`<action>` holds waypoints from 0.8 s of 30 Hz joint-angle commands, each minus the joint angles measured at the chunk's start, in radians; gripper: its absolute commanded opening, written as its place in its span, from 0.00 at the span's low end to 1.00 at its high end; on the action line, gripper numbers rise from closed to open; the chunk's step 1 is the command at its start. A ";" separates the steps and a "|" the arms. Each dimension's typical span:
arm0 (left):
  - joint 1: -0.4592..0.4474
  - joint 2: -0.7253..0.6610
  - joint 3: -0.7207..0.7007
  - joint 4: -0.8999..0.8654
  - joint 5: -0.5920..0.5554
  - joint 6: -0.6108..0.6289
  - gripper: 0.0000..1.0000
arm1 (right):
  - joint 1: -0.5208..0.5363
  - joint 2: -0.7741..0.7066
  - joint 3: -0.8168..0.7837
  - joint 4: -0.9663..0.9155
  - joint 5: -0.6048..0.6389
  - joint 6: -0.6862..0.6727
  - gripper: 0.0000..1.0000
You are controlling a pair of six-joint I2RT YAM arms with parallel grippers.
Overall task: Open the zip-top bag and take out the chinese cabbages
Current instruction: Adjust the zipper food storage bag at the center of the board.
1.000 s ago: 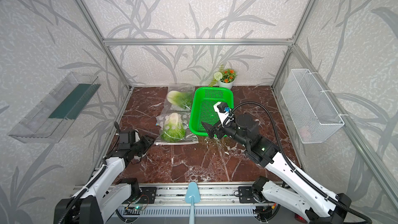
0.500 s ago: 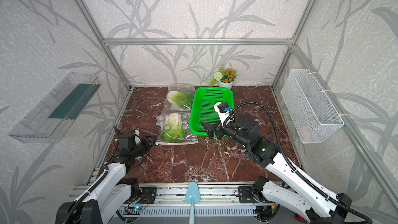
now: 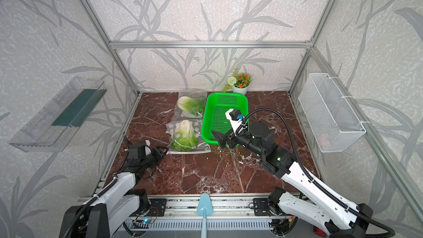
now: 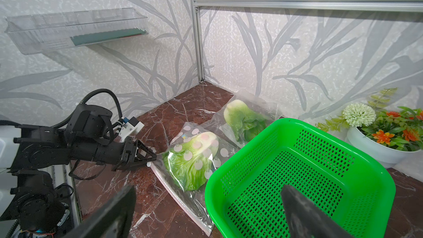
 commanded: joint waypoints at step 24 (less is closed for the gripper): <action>-0.050 0.131 0.174 0.083 0.073 0.050 0.03 | 0.037 0.009 0.006 0.009 0.025 0.026 0.99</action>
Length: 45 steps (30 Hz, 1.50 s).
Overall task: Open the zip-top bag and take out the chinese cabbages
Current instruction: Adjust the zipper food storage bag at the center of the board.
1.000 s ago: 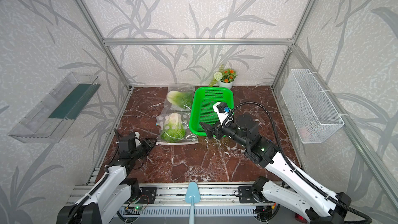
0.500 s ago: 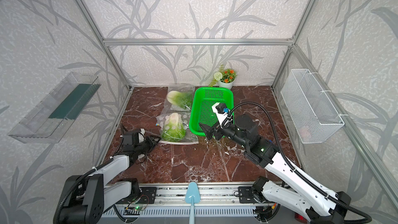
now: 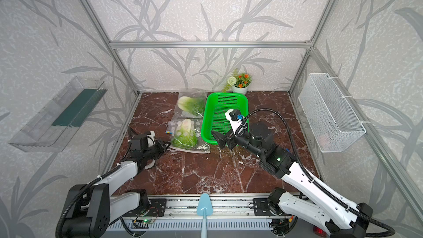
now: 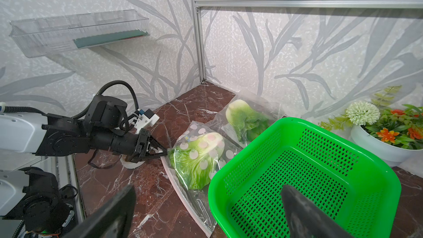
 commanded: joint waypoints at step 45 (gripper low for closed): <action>-0.433 -0.320 0.570 -0.496 -0.578 -0.240 0.00 | 0.350 0.503 0.294 -0.055 0.124 -0.200 0.98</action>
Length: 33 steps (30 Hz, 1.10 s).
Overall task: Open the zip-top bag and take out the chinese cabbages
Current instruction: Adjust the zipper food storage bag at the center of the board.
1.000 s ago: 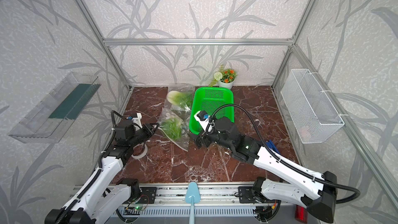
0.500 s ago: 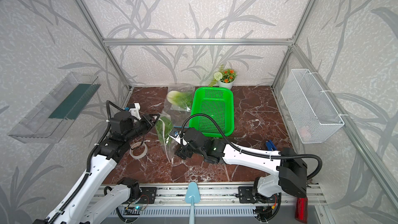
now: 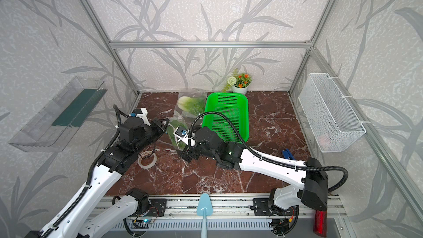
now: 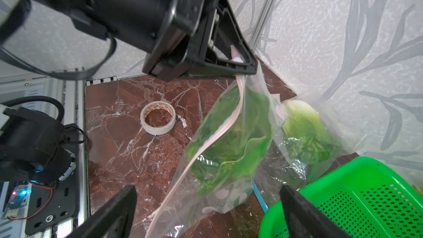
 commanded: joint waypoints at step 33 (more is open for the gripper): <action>-0.184 0.008 0.097 0.083 -0.261 -0.175 0.00 | 0.026 0.121 0.010 -0.153 0.227 0.042 0.75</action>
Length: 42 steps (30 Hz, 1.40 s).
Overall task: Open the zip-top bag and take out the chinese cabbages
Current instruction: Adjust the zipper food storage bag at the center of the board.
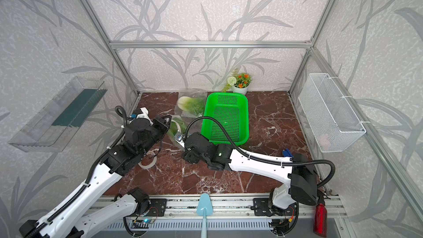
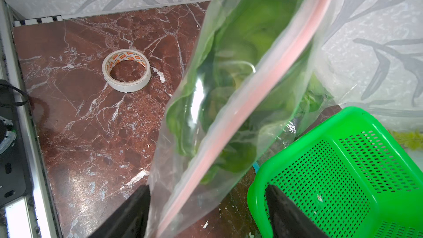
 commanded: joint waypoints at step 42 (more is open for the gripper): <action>0.068 -0.145 0.076 0.008 0.356 0.922 0.75 | -0.243 -0.291 0.228 -0.420 -0.726 -0.292 0.00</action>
